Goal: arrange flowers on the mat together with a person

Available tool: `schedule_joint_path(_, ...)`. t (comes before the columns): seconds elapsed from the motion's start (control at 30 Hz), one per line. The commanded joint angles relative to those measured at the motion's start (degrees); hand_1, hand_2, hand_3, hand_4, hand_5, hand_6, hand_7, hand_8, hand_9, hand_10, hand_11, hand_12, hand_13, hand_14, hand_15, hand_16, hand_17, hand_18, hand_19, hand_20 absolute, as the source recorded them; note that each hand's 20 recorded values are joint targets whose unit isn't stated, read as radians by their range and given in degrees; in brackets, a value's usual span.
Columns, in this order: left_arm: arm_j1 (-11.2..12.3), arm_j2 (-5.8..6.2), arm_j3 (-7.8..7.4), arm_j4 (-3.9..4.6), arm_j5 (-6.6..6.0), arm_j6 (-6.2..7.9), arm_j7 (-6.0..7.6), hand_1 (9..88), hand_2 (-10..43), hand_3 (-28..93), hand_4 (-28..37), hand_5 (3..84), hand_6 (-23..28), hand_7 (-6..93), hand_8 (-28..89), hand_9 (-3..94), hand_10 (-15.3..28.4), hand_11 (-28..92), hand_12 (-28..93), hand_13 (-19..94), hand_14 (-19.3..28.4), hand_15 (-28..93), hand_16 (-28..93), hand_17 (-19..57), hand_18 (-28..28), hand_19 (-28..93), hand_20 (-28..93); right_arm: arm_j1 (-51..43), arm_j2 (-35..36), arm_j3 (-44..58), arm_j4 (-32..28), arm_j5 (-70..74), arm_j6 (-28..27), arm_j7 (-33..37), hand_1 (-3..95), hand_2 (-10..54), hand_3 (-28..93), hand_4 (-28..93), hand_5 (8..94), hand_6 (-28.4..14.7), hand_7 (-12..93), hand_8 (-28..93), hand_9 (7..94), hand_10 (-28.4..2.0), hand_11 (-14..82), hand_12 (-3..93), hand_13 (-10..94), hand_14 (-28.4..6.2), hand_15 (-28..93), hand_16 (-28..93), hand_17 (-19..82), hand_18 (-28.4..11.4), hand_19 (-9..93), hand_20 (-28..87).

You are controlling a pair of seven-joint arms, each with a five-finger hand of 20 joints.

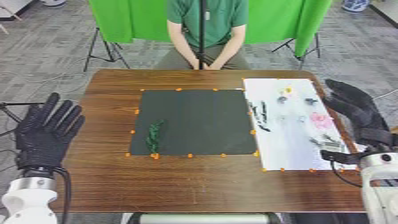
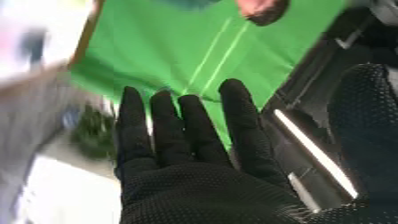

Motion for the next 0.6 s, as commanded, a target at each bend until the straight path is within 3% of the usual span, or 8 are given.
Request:
schedule_joint_path(0.03,1.2,-0.04,-0.23,-0.25,-0.54,1.26,0.58,30.6,8.5,69,-28.3,33.3,5.8,11.5,-11,28.3,14.2,17,8,21,13.9,27,-5,-6.8,13.4,29,12,-2.1,3.9,-2.5,-2.2,-29.4,3.9,20.0,21.5,-9.4,71,-25,34.5,-7.9,12,-8,35.5,-20.8,3.8,16.5,29,-16.6,15,21,13,-17.2,43,16)
schedule_joint_path(0.1,1.5,-0.19,-0.39,-0.4,-0.51,1.3,0.83,30.8,8.6,70,-28.3,33.2,5.8,11.4,-11,27.5,14.1,17,8,21,13.9,27,-5,-6.7,13.4,29,12,-1.9,4.0,-2.6,-2.8,-30.8,1.6,23.2,22.3,-9.5,70,-25,34.8,-8.2,12,-8,36.1,-20.2,4.8,18.2,29,-16.4,17,21,13,-17.3,44,16)
schedule_joint_path(0.23,1.5,-0.22,-0.3,-0.42,-0.61,1.77,0.67,31.0,8.9,71,-28.3,32.8,5.6,11.7,-11,26.8,13.7,17,8,21,13.8,27,-5,-6.7,13.4,30,11,-0.4,5.2,-6.0,-1.7,-39.9,2.1,31.5,24.0,-9.5,70,-26,36.3,-9.1,14,-8,36.2,-20.0,6.2,19.4,30,-16.5,20,20,14,-17.4,46,16)
schedule_joint_path(0.3,1.5,-0.28,-0.19,-0.87,-1.27,4.02,0.62,31.2,9.0,71,-28.3,32.9,5.7,12.0,-11,26.8,13.7,17,8,21,13.9,27,-5,-6.7,13.4,30,11,0.2,5.4,-7.6,-1.6,-40.0,3.5,33.4,24.3,-9.5,70,-27,38.3,-9.3,17,-9,38.9,-19.8,11.5,21.6,32,-16.4,35,22,14,-18.3,55,19)
schedule_joint_path(0.37,1.7,-0.39,-0.16,-0.91,-2.27,3.86,1.22,31.3,9.0,70,-28.3,33.4,6.0,12.4,-11,27.4,14.1,18,9,21,13.9,28,-5,-6.7,13.4,30,12,1.3,5.3,-9.4,-1.0,-43.5,2.3,36.4,25.2,-9.5,70,-27,39.7,-9.4,18,-9,40.9,-19.4,16.7,23.4,33,-16.8,48,23,15,-19.1,60,22)
schedule_joint_path(0.4,1.8,-0.48,-0.23,-0.93,-2.74,3.72,1.35,31.3,9.1,70,-28.3,33.7,6.1,12.4,-11,27.7,14.3,18,9,21,14.0,28,-5,-6.6,13.4,30,12,2.8,5.4,-10.8,-0.3,-45.2,0.8,37.7,25.3,-9.5,70,-28,40.1,-9.4,18,-9,41.4,-19.3,18.6,24.2,33,-16.9,50,23,15,-19.2,60,22)
schedule_joint_path(0.6,1.7,-0.39,0.07,-0.88,-2.68,4.26,1.21,31.2,9.1,70,-28.3,34.2,6.3,12.6,-11,28.1,14.5,19,9,21,14.3,30,-5,-6.7,13.4,31,12,3.0,5.0,-11.4,0.7,-48.2,-5.0,41.1,25.2,-9.5,71,-28,42.9,-9.3,20,-9,41.9,-19.9,22.8,26.1,33,-17.3,51,22,15,-19.3,59,21)
